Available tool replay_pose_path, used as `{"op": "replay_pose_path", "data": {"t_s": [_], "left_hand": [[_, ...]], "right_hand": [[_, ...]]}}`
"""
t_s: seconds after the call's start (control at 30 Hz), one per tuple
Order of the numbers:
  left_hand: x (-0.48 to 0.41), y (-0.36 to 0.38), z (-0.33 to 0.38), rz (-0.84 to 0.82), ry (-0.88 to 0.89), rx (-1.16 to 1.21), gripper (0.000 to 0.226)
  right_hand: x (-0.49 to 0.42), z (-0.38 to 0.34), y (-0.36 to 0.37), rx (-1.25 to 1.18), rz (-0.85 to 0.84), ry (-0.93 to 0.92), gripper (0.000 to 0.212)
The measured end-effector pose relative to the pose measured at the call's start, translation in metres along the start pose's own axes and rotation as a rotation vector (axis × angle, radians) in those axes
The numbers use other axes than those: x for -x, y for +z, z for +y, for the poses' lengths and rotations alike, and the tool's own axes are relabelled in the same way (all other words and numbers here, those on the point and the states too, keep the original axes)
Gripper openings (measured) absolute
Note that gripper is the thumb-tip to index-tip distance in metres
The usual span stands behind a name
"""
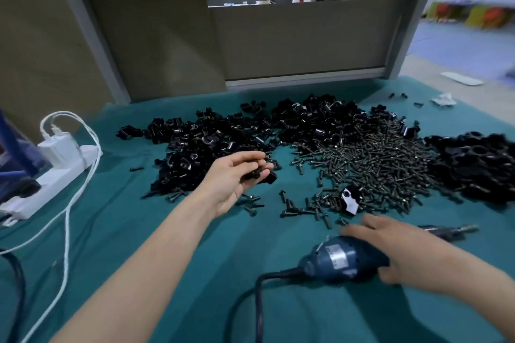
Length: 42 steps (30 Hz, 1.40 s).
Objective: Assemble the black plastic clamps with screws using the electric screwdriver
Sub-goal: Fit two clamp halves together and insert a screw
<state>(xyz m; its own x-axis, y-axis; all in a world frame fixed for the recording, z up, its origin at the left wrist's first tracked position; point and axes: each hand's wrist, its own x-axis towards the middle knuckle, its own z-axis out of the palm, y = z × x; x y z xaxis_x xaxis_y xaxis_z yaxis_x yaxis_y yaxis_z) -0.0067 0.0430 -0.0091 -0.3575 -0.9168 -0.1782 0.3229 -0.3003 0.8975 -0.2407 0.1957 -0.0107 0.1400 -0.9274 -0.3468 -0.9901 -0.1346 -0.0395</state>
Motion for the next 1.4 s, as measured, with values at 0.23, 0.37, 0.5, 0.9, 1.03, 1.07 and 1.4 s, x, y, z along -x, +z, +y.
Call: {"op": "replay_pose_path", "data": {"t_s": [0.23,0.37,0.5,0.9,1.03,1.07,1.4], "left_hand": [[-0.008,0.018,-0.059,-0.073,-0.026,0.030,0.048],[-0.008,0.018,-0.059,-0.155,-0.017,-0.084,0.062],[-0.003,0.017,-0.055,-0.236,-0.003,-0.071,0.058],[0.002,0.019,-0.049,-0.189,0.014,-0.035,0.037],[0.001,0.017,-0.046,-0.147,-0.061,0.036,0.036],[0.000,0.016,-0.045,-0.135,-0.088,0.110,0.038],[-0.002,0.013,-0.034,0.049,-0.234,0.548,0.027]], "right_hand": [[0.010,0.051,-0.017,-0.423,0.069,0.054,0.056],[-0.036,0.048,-0.033,-0.541,0.450,0.255,0.023],[-0.071,0.039,-0.020,-0.476,0.287,0.358,0.031],[-0.076,0.044,-0.030,-0.670,0.446,0.442,0.023],[-0.078,0.045,-0.033,-0.548,0.309,0.484,0.029],[-0.081,0.048,-0.038,-0.558,0.321,0.482,0.029],[-0.206,0.096,-0.072,-0.193,0.504,0.292,0.027]]}}
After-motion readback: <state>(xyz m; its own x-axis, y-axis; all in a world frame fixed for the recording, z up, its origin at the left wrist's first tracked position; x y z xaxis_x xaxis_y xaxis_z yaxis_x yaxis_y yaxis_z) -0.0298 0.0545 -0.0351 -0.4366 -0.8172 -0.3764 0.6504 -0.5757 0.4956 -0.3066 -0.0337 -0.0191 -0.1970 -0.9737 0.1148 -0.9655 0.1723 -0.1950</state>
